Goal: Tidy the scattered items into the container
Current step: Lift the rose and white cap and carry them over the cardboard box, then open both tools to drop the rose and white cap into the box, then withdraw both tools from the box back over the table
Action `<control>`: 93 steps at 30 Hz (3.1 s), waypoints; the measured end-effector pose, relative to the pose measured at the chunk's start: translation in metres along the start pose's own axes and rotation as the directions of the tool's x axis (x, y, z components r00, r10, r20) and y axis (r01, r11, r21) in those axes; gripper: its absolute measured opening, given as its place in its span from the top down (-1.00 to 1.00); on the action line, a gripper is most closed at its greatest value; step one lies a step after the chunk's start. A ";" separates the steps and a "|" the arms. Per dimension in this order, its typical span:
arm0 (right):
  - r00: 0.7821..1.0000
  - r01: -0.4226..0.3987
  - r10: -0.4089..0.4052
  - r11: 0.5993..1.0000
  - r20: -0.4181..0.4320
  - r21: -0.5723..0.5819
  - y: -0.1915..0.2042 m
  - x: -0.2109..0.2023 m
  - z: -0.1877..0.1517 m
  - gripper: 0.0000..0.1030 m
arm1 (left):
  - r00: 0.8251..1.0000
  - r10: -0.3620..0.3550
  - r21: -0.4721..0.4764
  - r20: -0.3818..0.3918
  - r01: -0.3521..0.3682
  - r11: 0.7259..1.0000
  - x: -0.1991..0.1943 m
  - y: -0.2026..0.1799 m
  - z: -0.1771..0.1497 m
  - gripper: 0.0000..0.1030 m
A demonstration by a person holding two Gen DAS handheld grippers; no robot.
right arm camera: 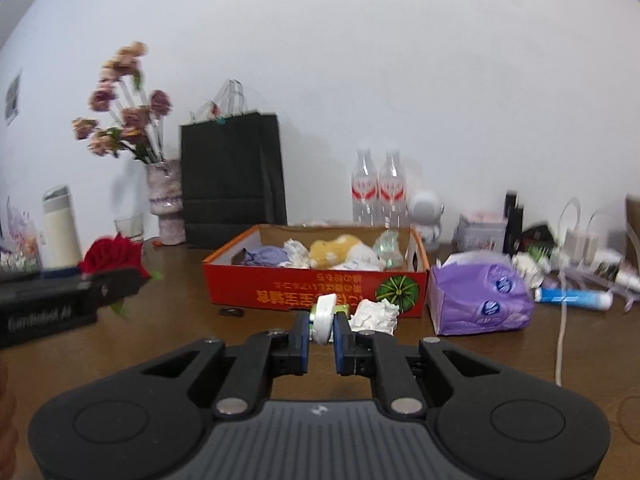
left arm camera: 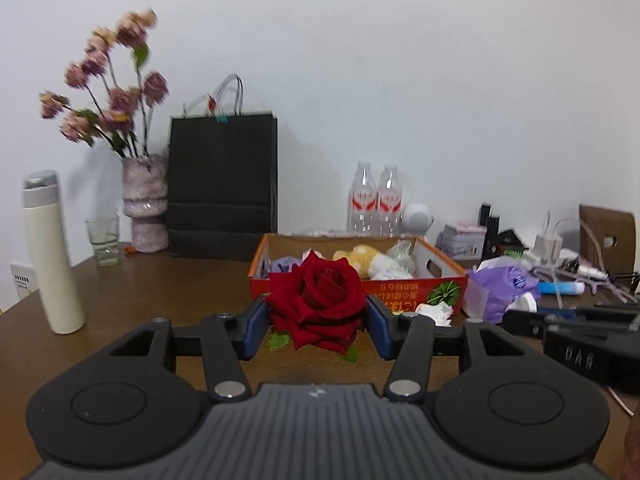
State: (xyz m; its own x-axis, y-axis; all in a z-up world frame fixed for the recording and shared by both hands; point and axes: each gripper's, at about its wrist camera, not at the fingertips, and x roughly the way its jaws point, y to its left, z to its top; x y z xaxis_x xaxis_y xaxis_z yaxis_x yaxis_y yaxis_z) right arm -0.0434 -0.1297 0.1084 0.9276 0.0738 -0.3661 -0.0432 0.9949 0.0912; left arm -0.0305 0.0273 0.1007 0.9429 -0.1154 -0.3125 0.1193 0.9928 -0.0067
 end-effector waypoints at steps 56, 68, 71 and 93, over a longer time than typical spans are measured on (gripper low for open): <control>0.761 0.010 0.056 0.995 -0.646 0.098 -0.090 0.294 0.128 -0.21 | 0.751 -0.162 -0.062 -0.640 0.159 0.985 0.326 0.023 0.086 -1.00; 0.772 0.059 0.069 0.982 -0.631 0.181 -0.067 0.241 0.125 -0.50 | 0.752 0.002 0.008 -0.659 0.004 1.000 0.248 0.045 0.096 -1.00; 0.785 0.027 0.067 0.989 -0.616 0.143 -0.047 0.217 0.130 -0.51 | 0.755 0.020 0.025 -0.656 -0.005 1.000 0.231 0.044 0.098 -1.00; 0.986 -0.033 0.049 0.994 -0.156 0.105 -0.007 0.045 0.060 -0.74 | 0.988 0.131 -0.005 -0.077 -0.132 0.991 0.028 0.007 0.035 -1.00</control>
State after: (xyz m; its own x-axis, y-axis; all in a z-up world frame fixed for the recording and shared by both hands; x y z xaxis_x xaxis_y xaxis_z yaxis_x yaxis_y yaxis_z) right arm 0.0209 -0.1378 0.1468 0.8549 0.1328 -0.5016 -0.0347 0.9791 0.2002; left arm 0.0075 0.0301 0.1252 0.9238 0.0182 -0.3825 -0.0075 0.9995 0.0293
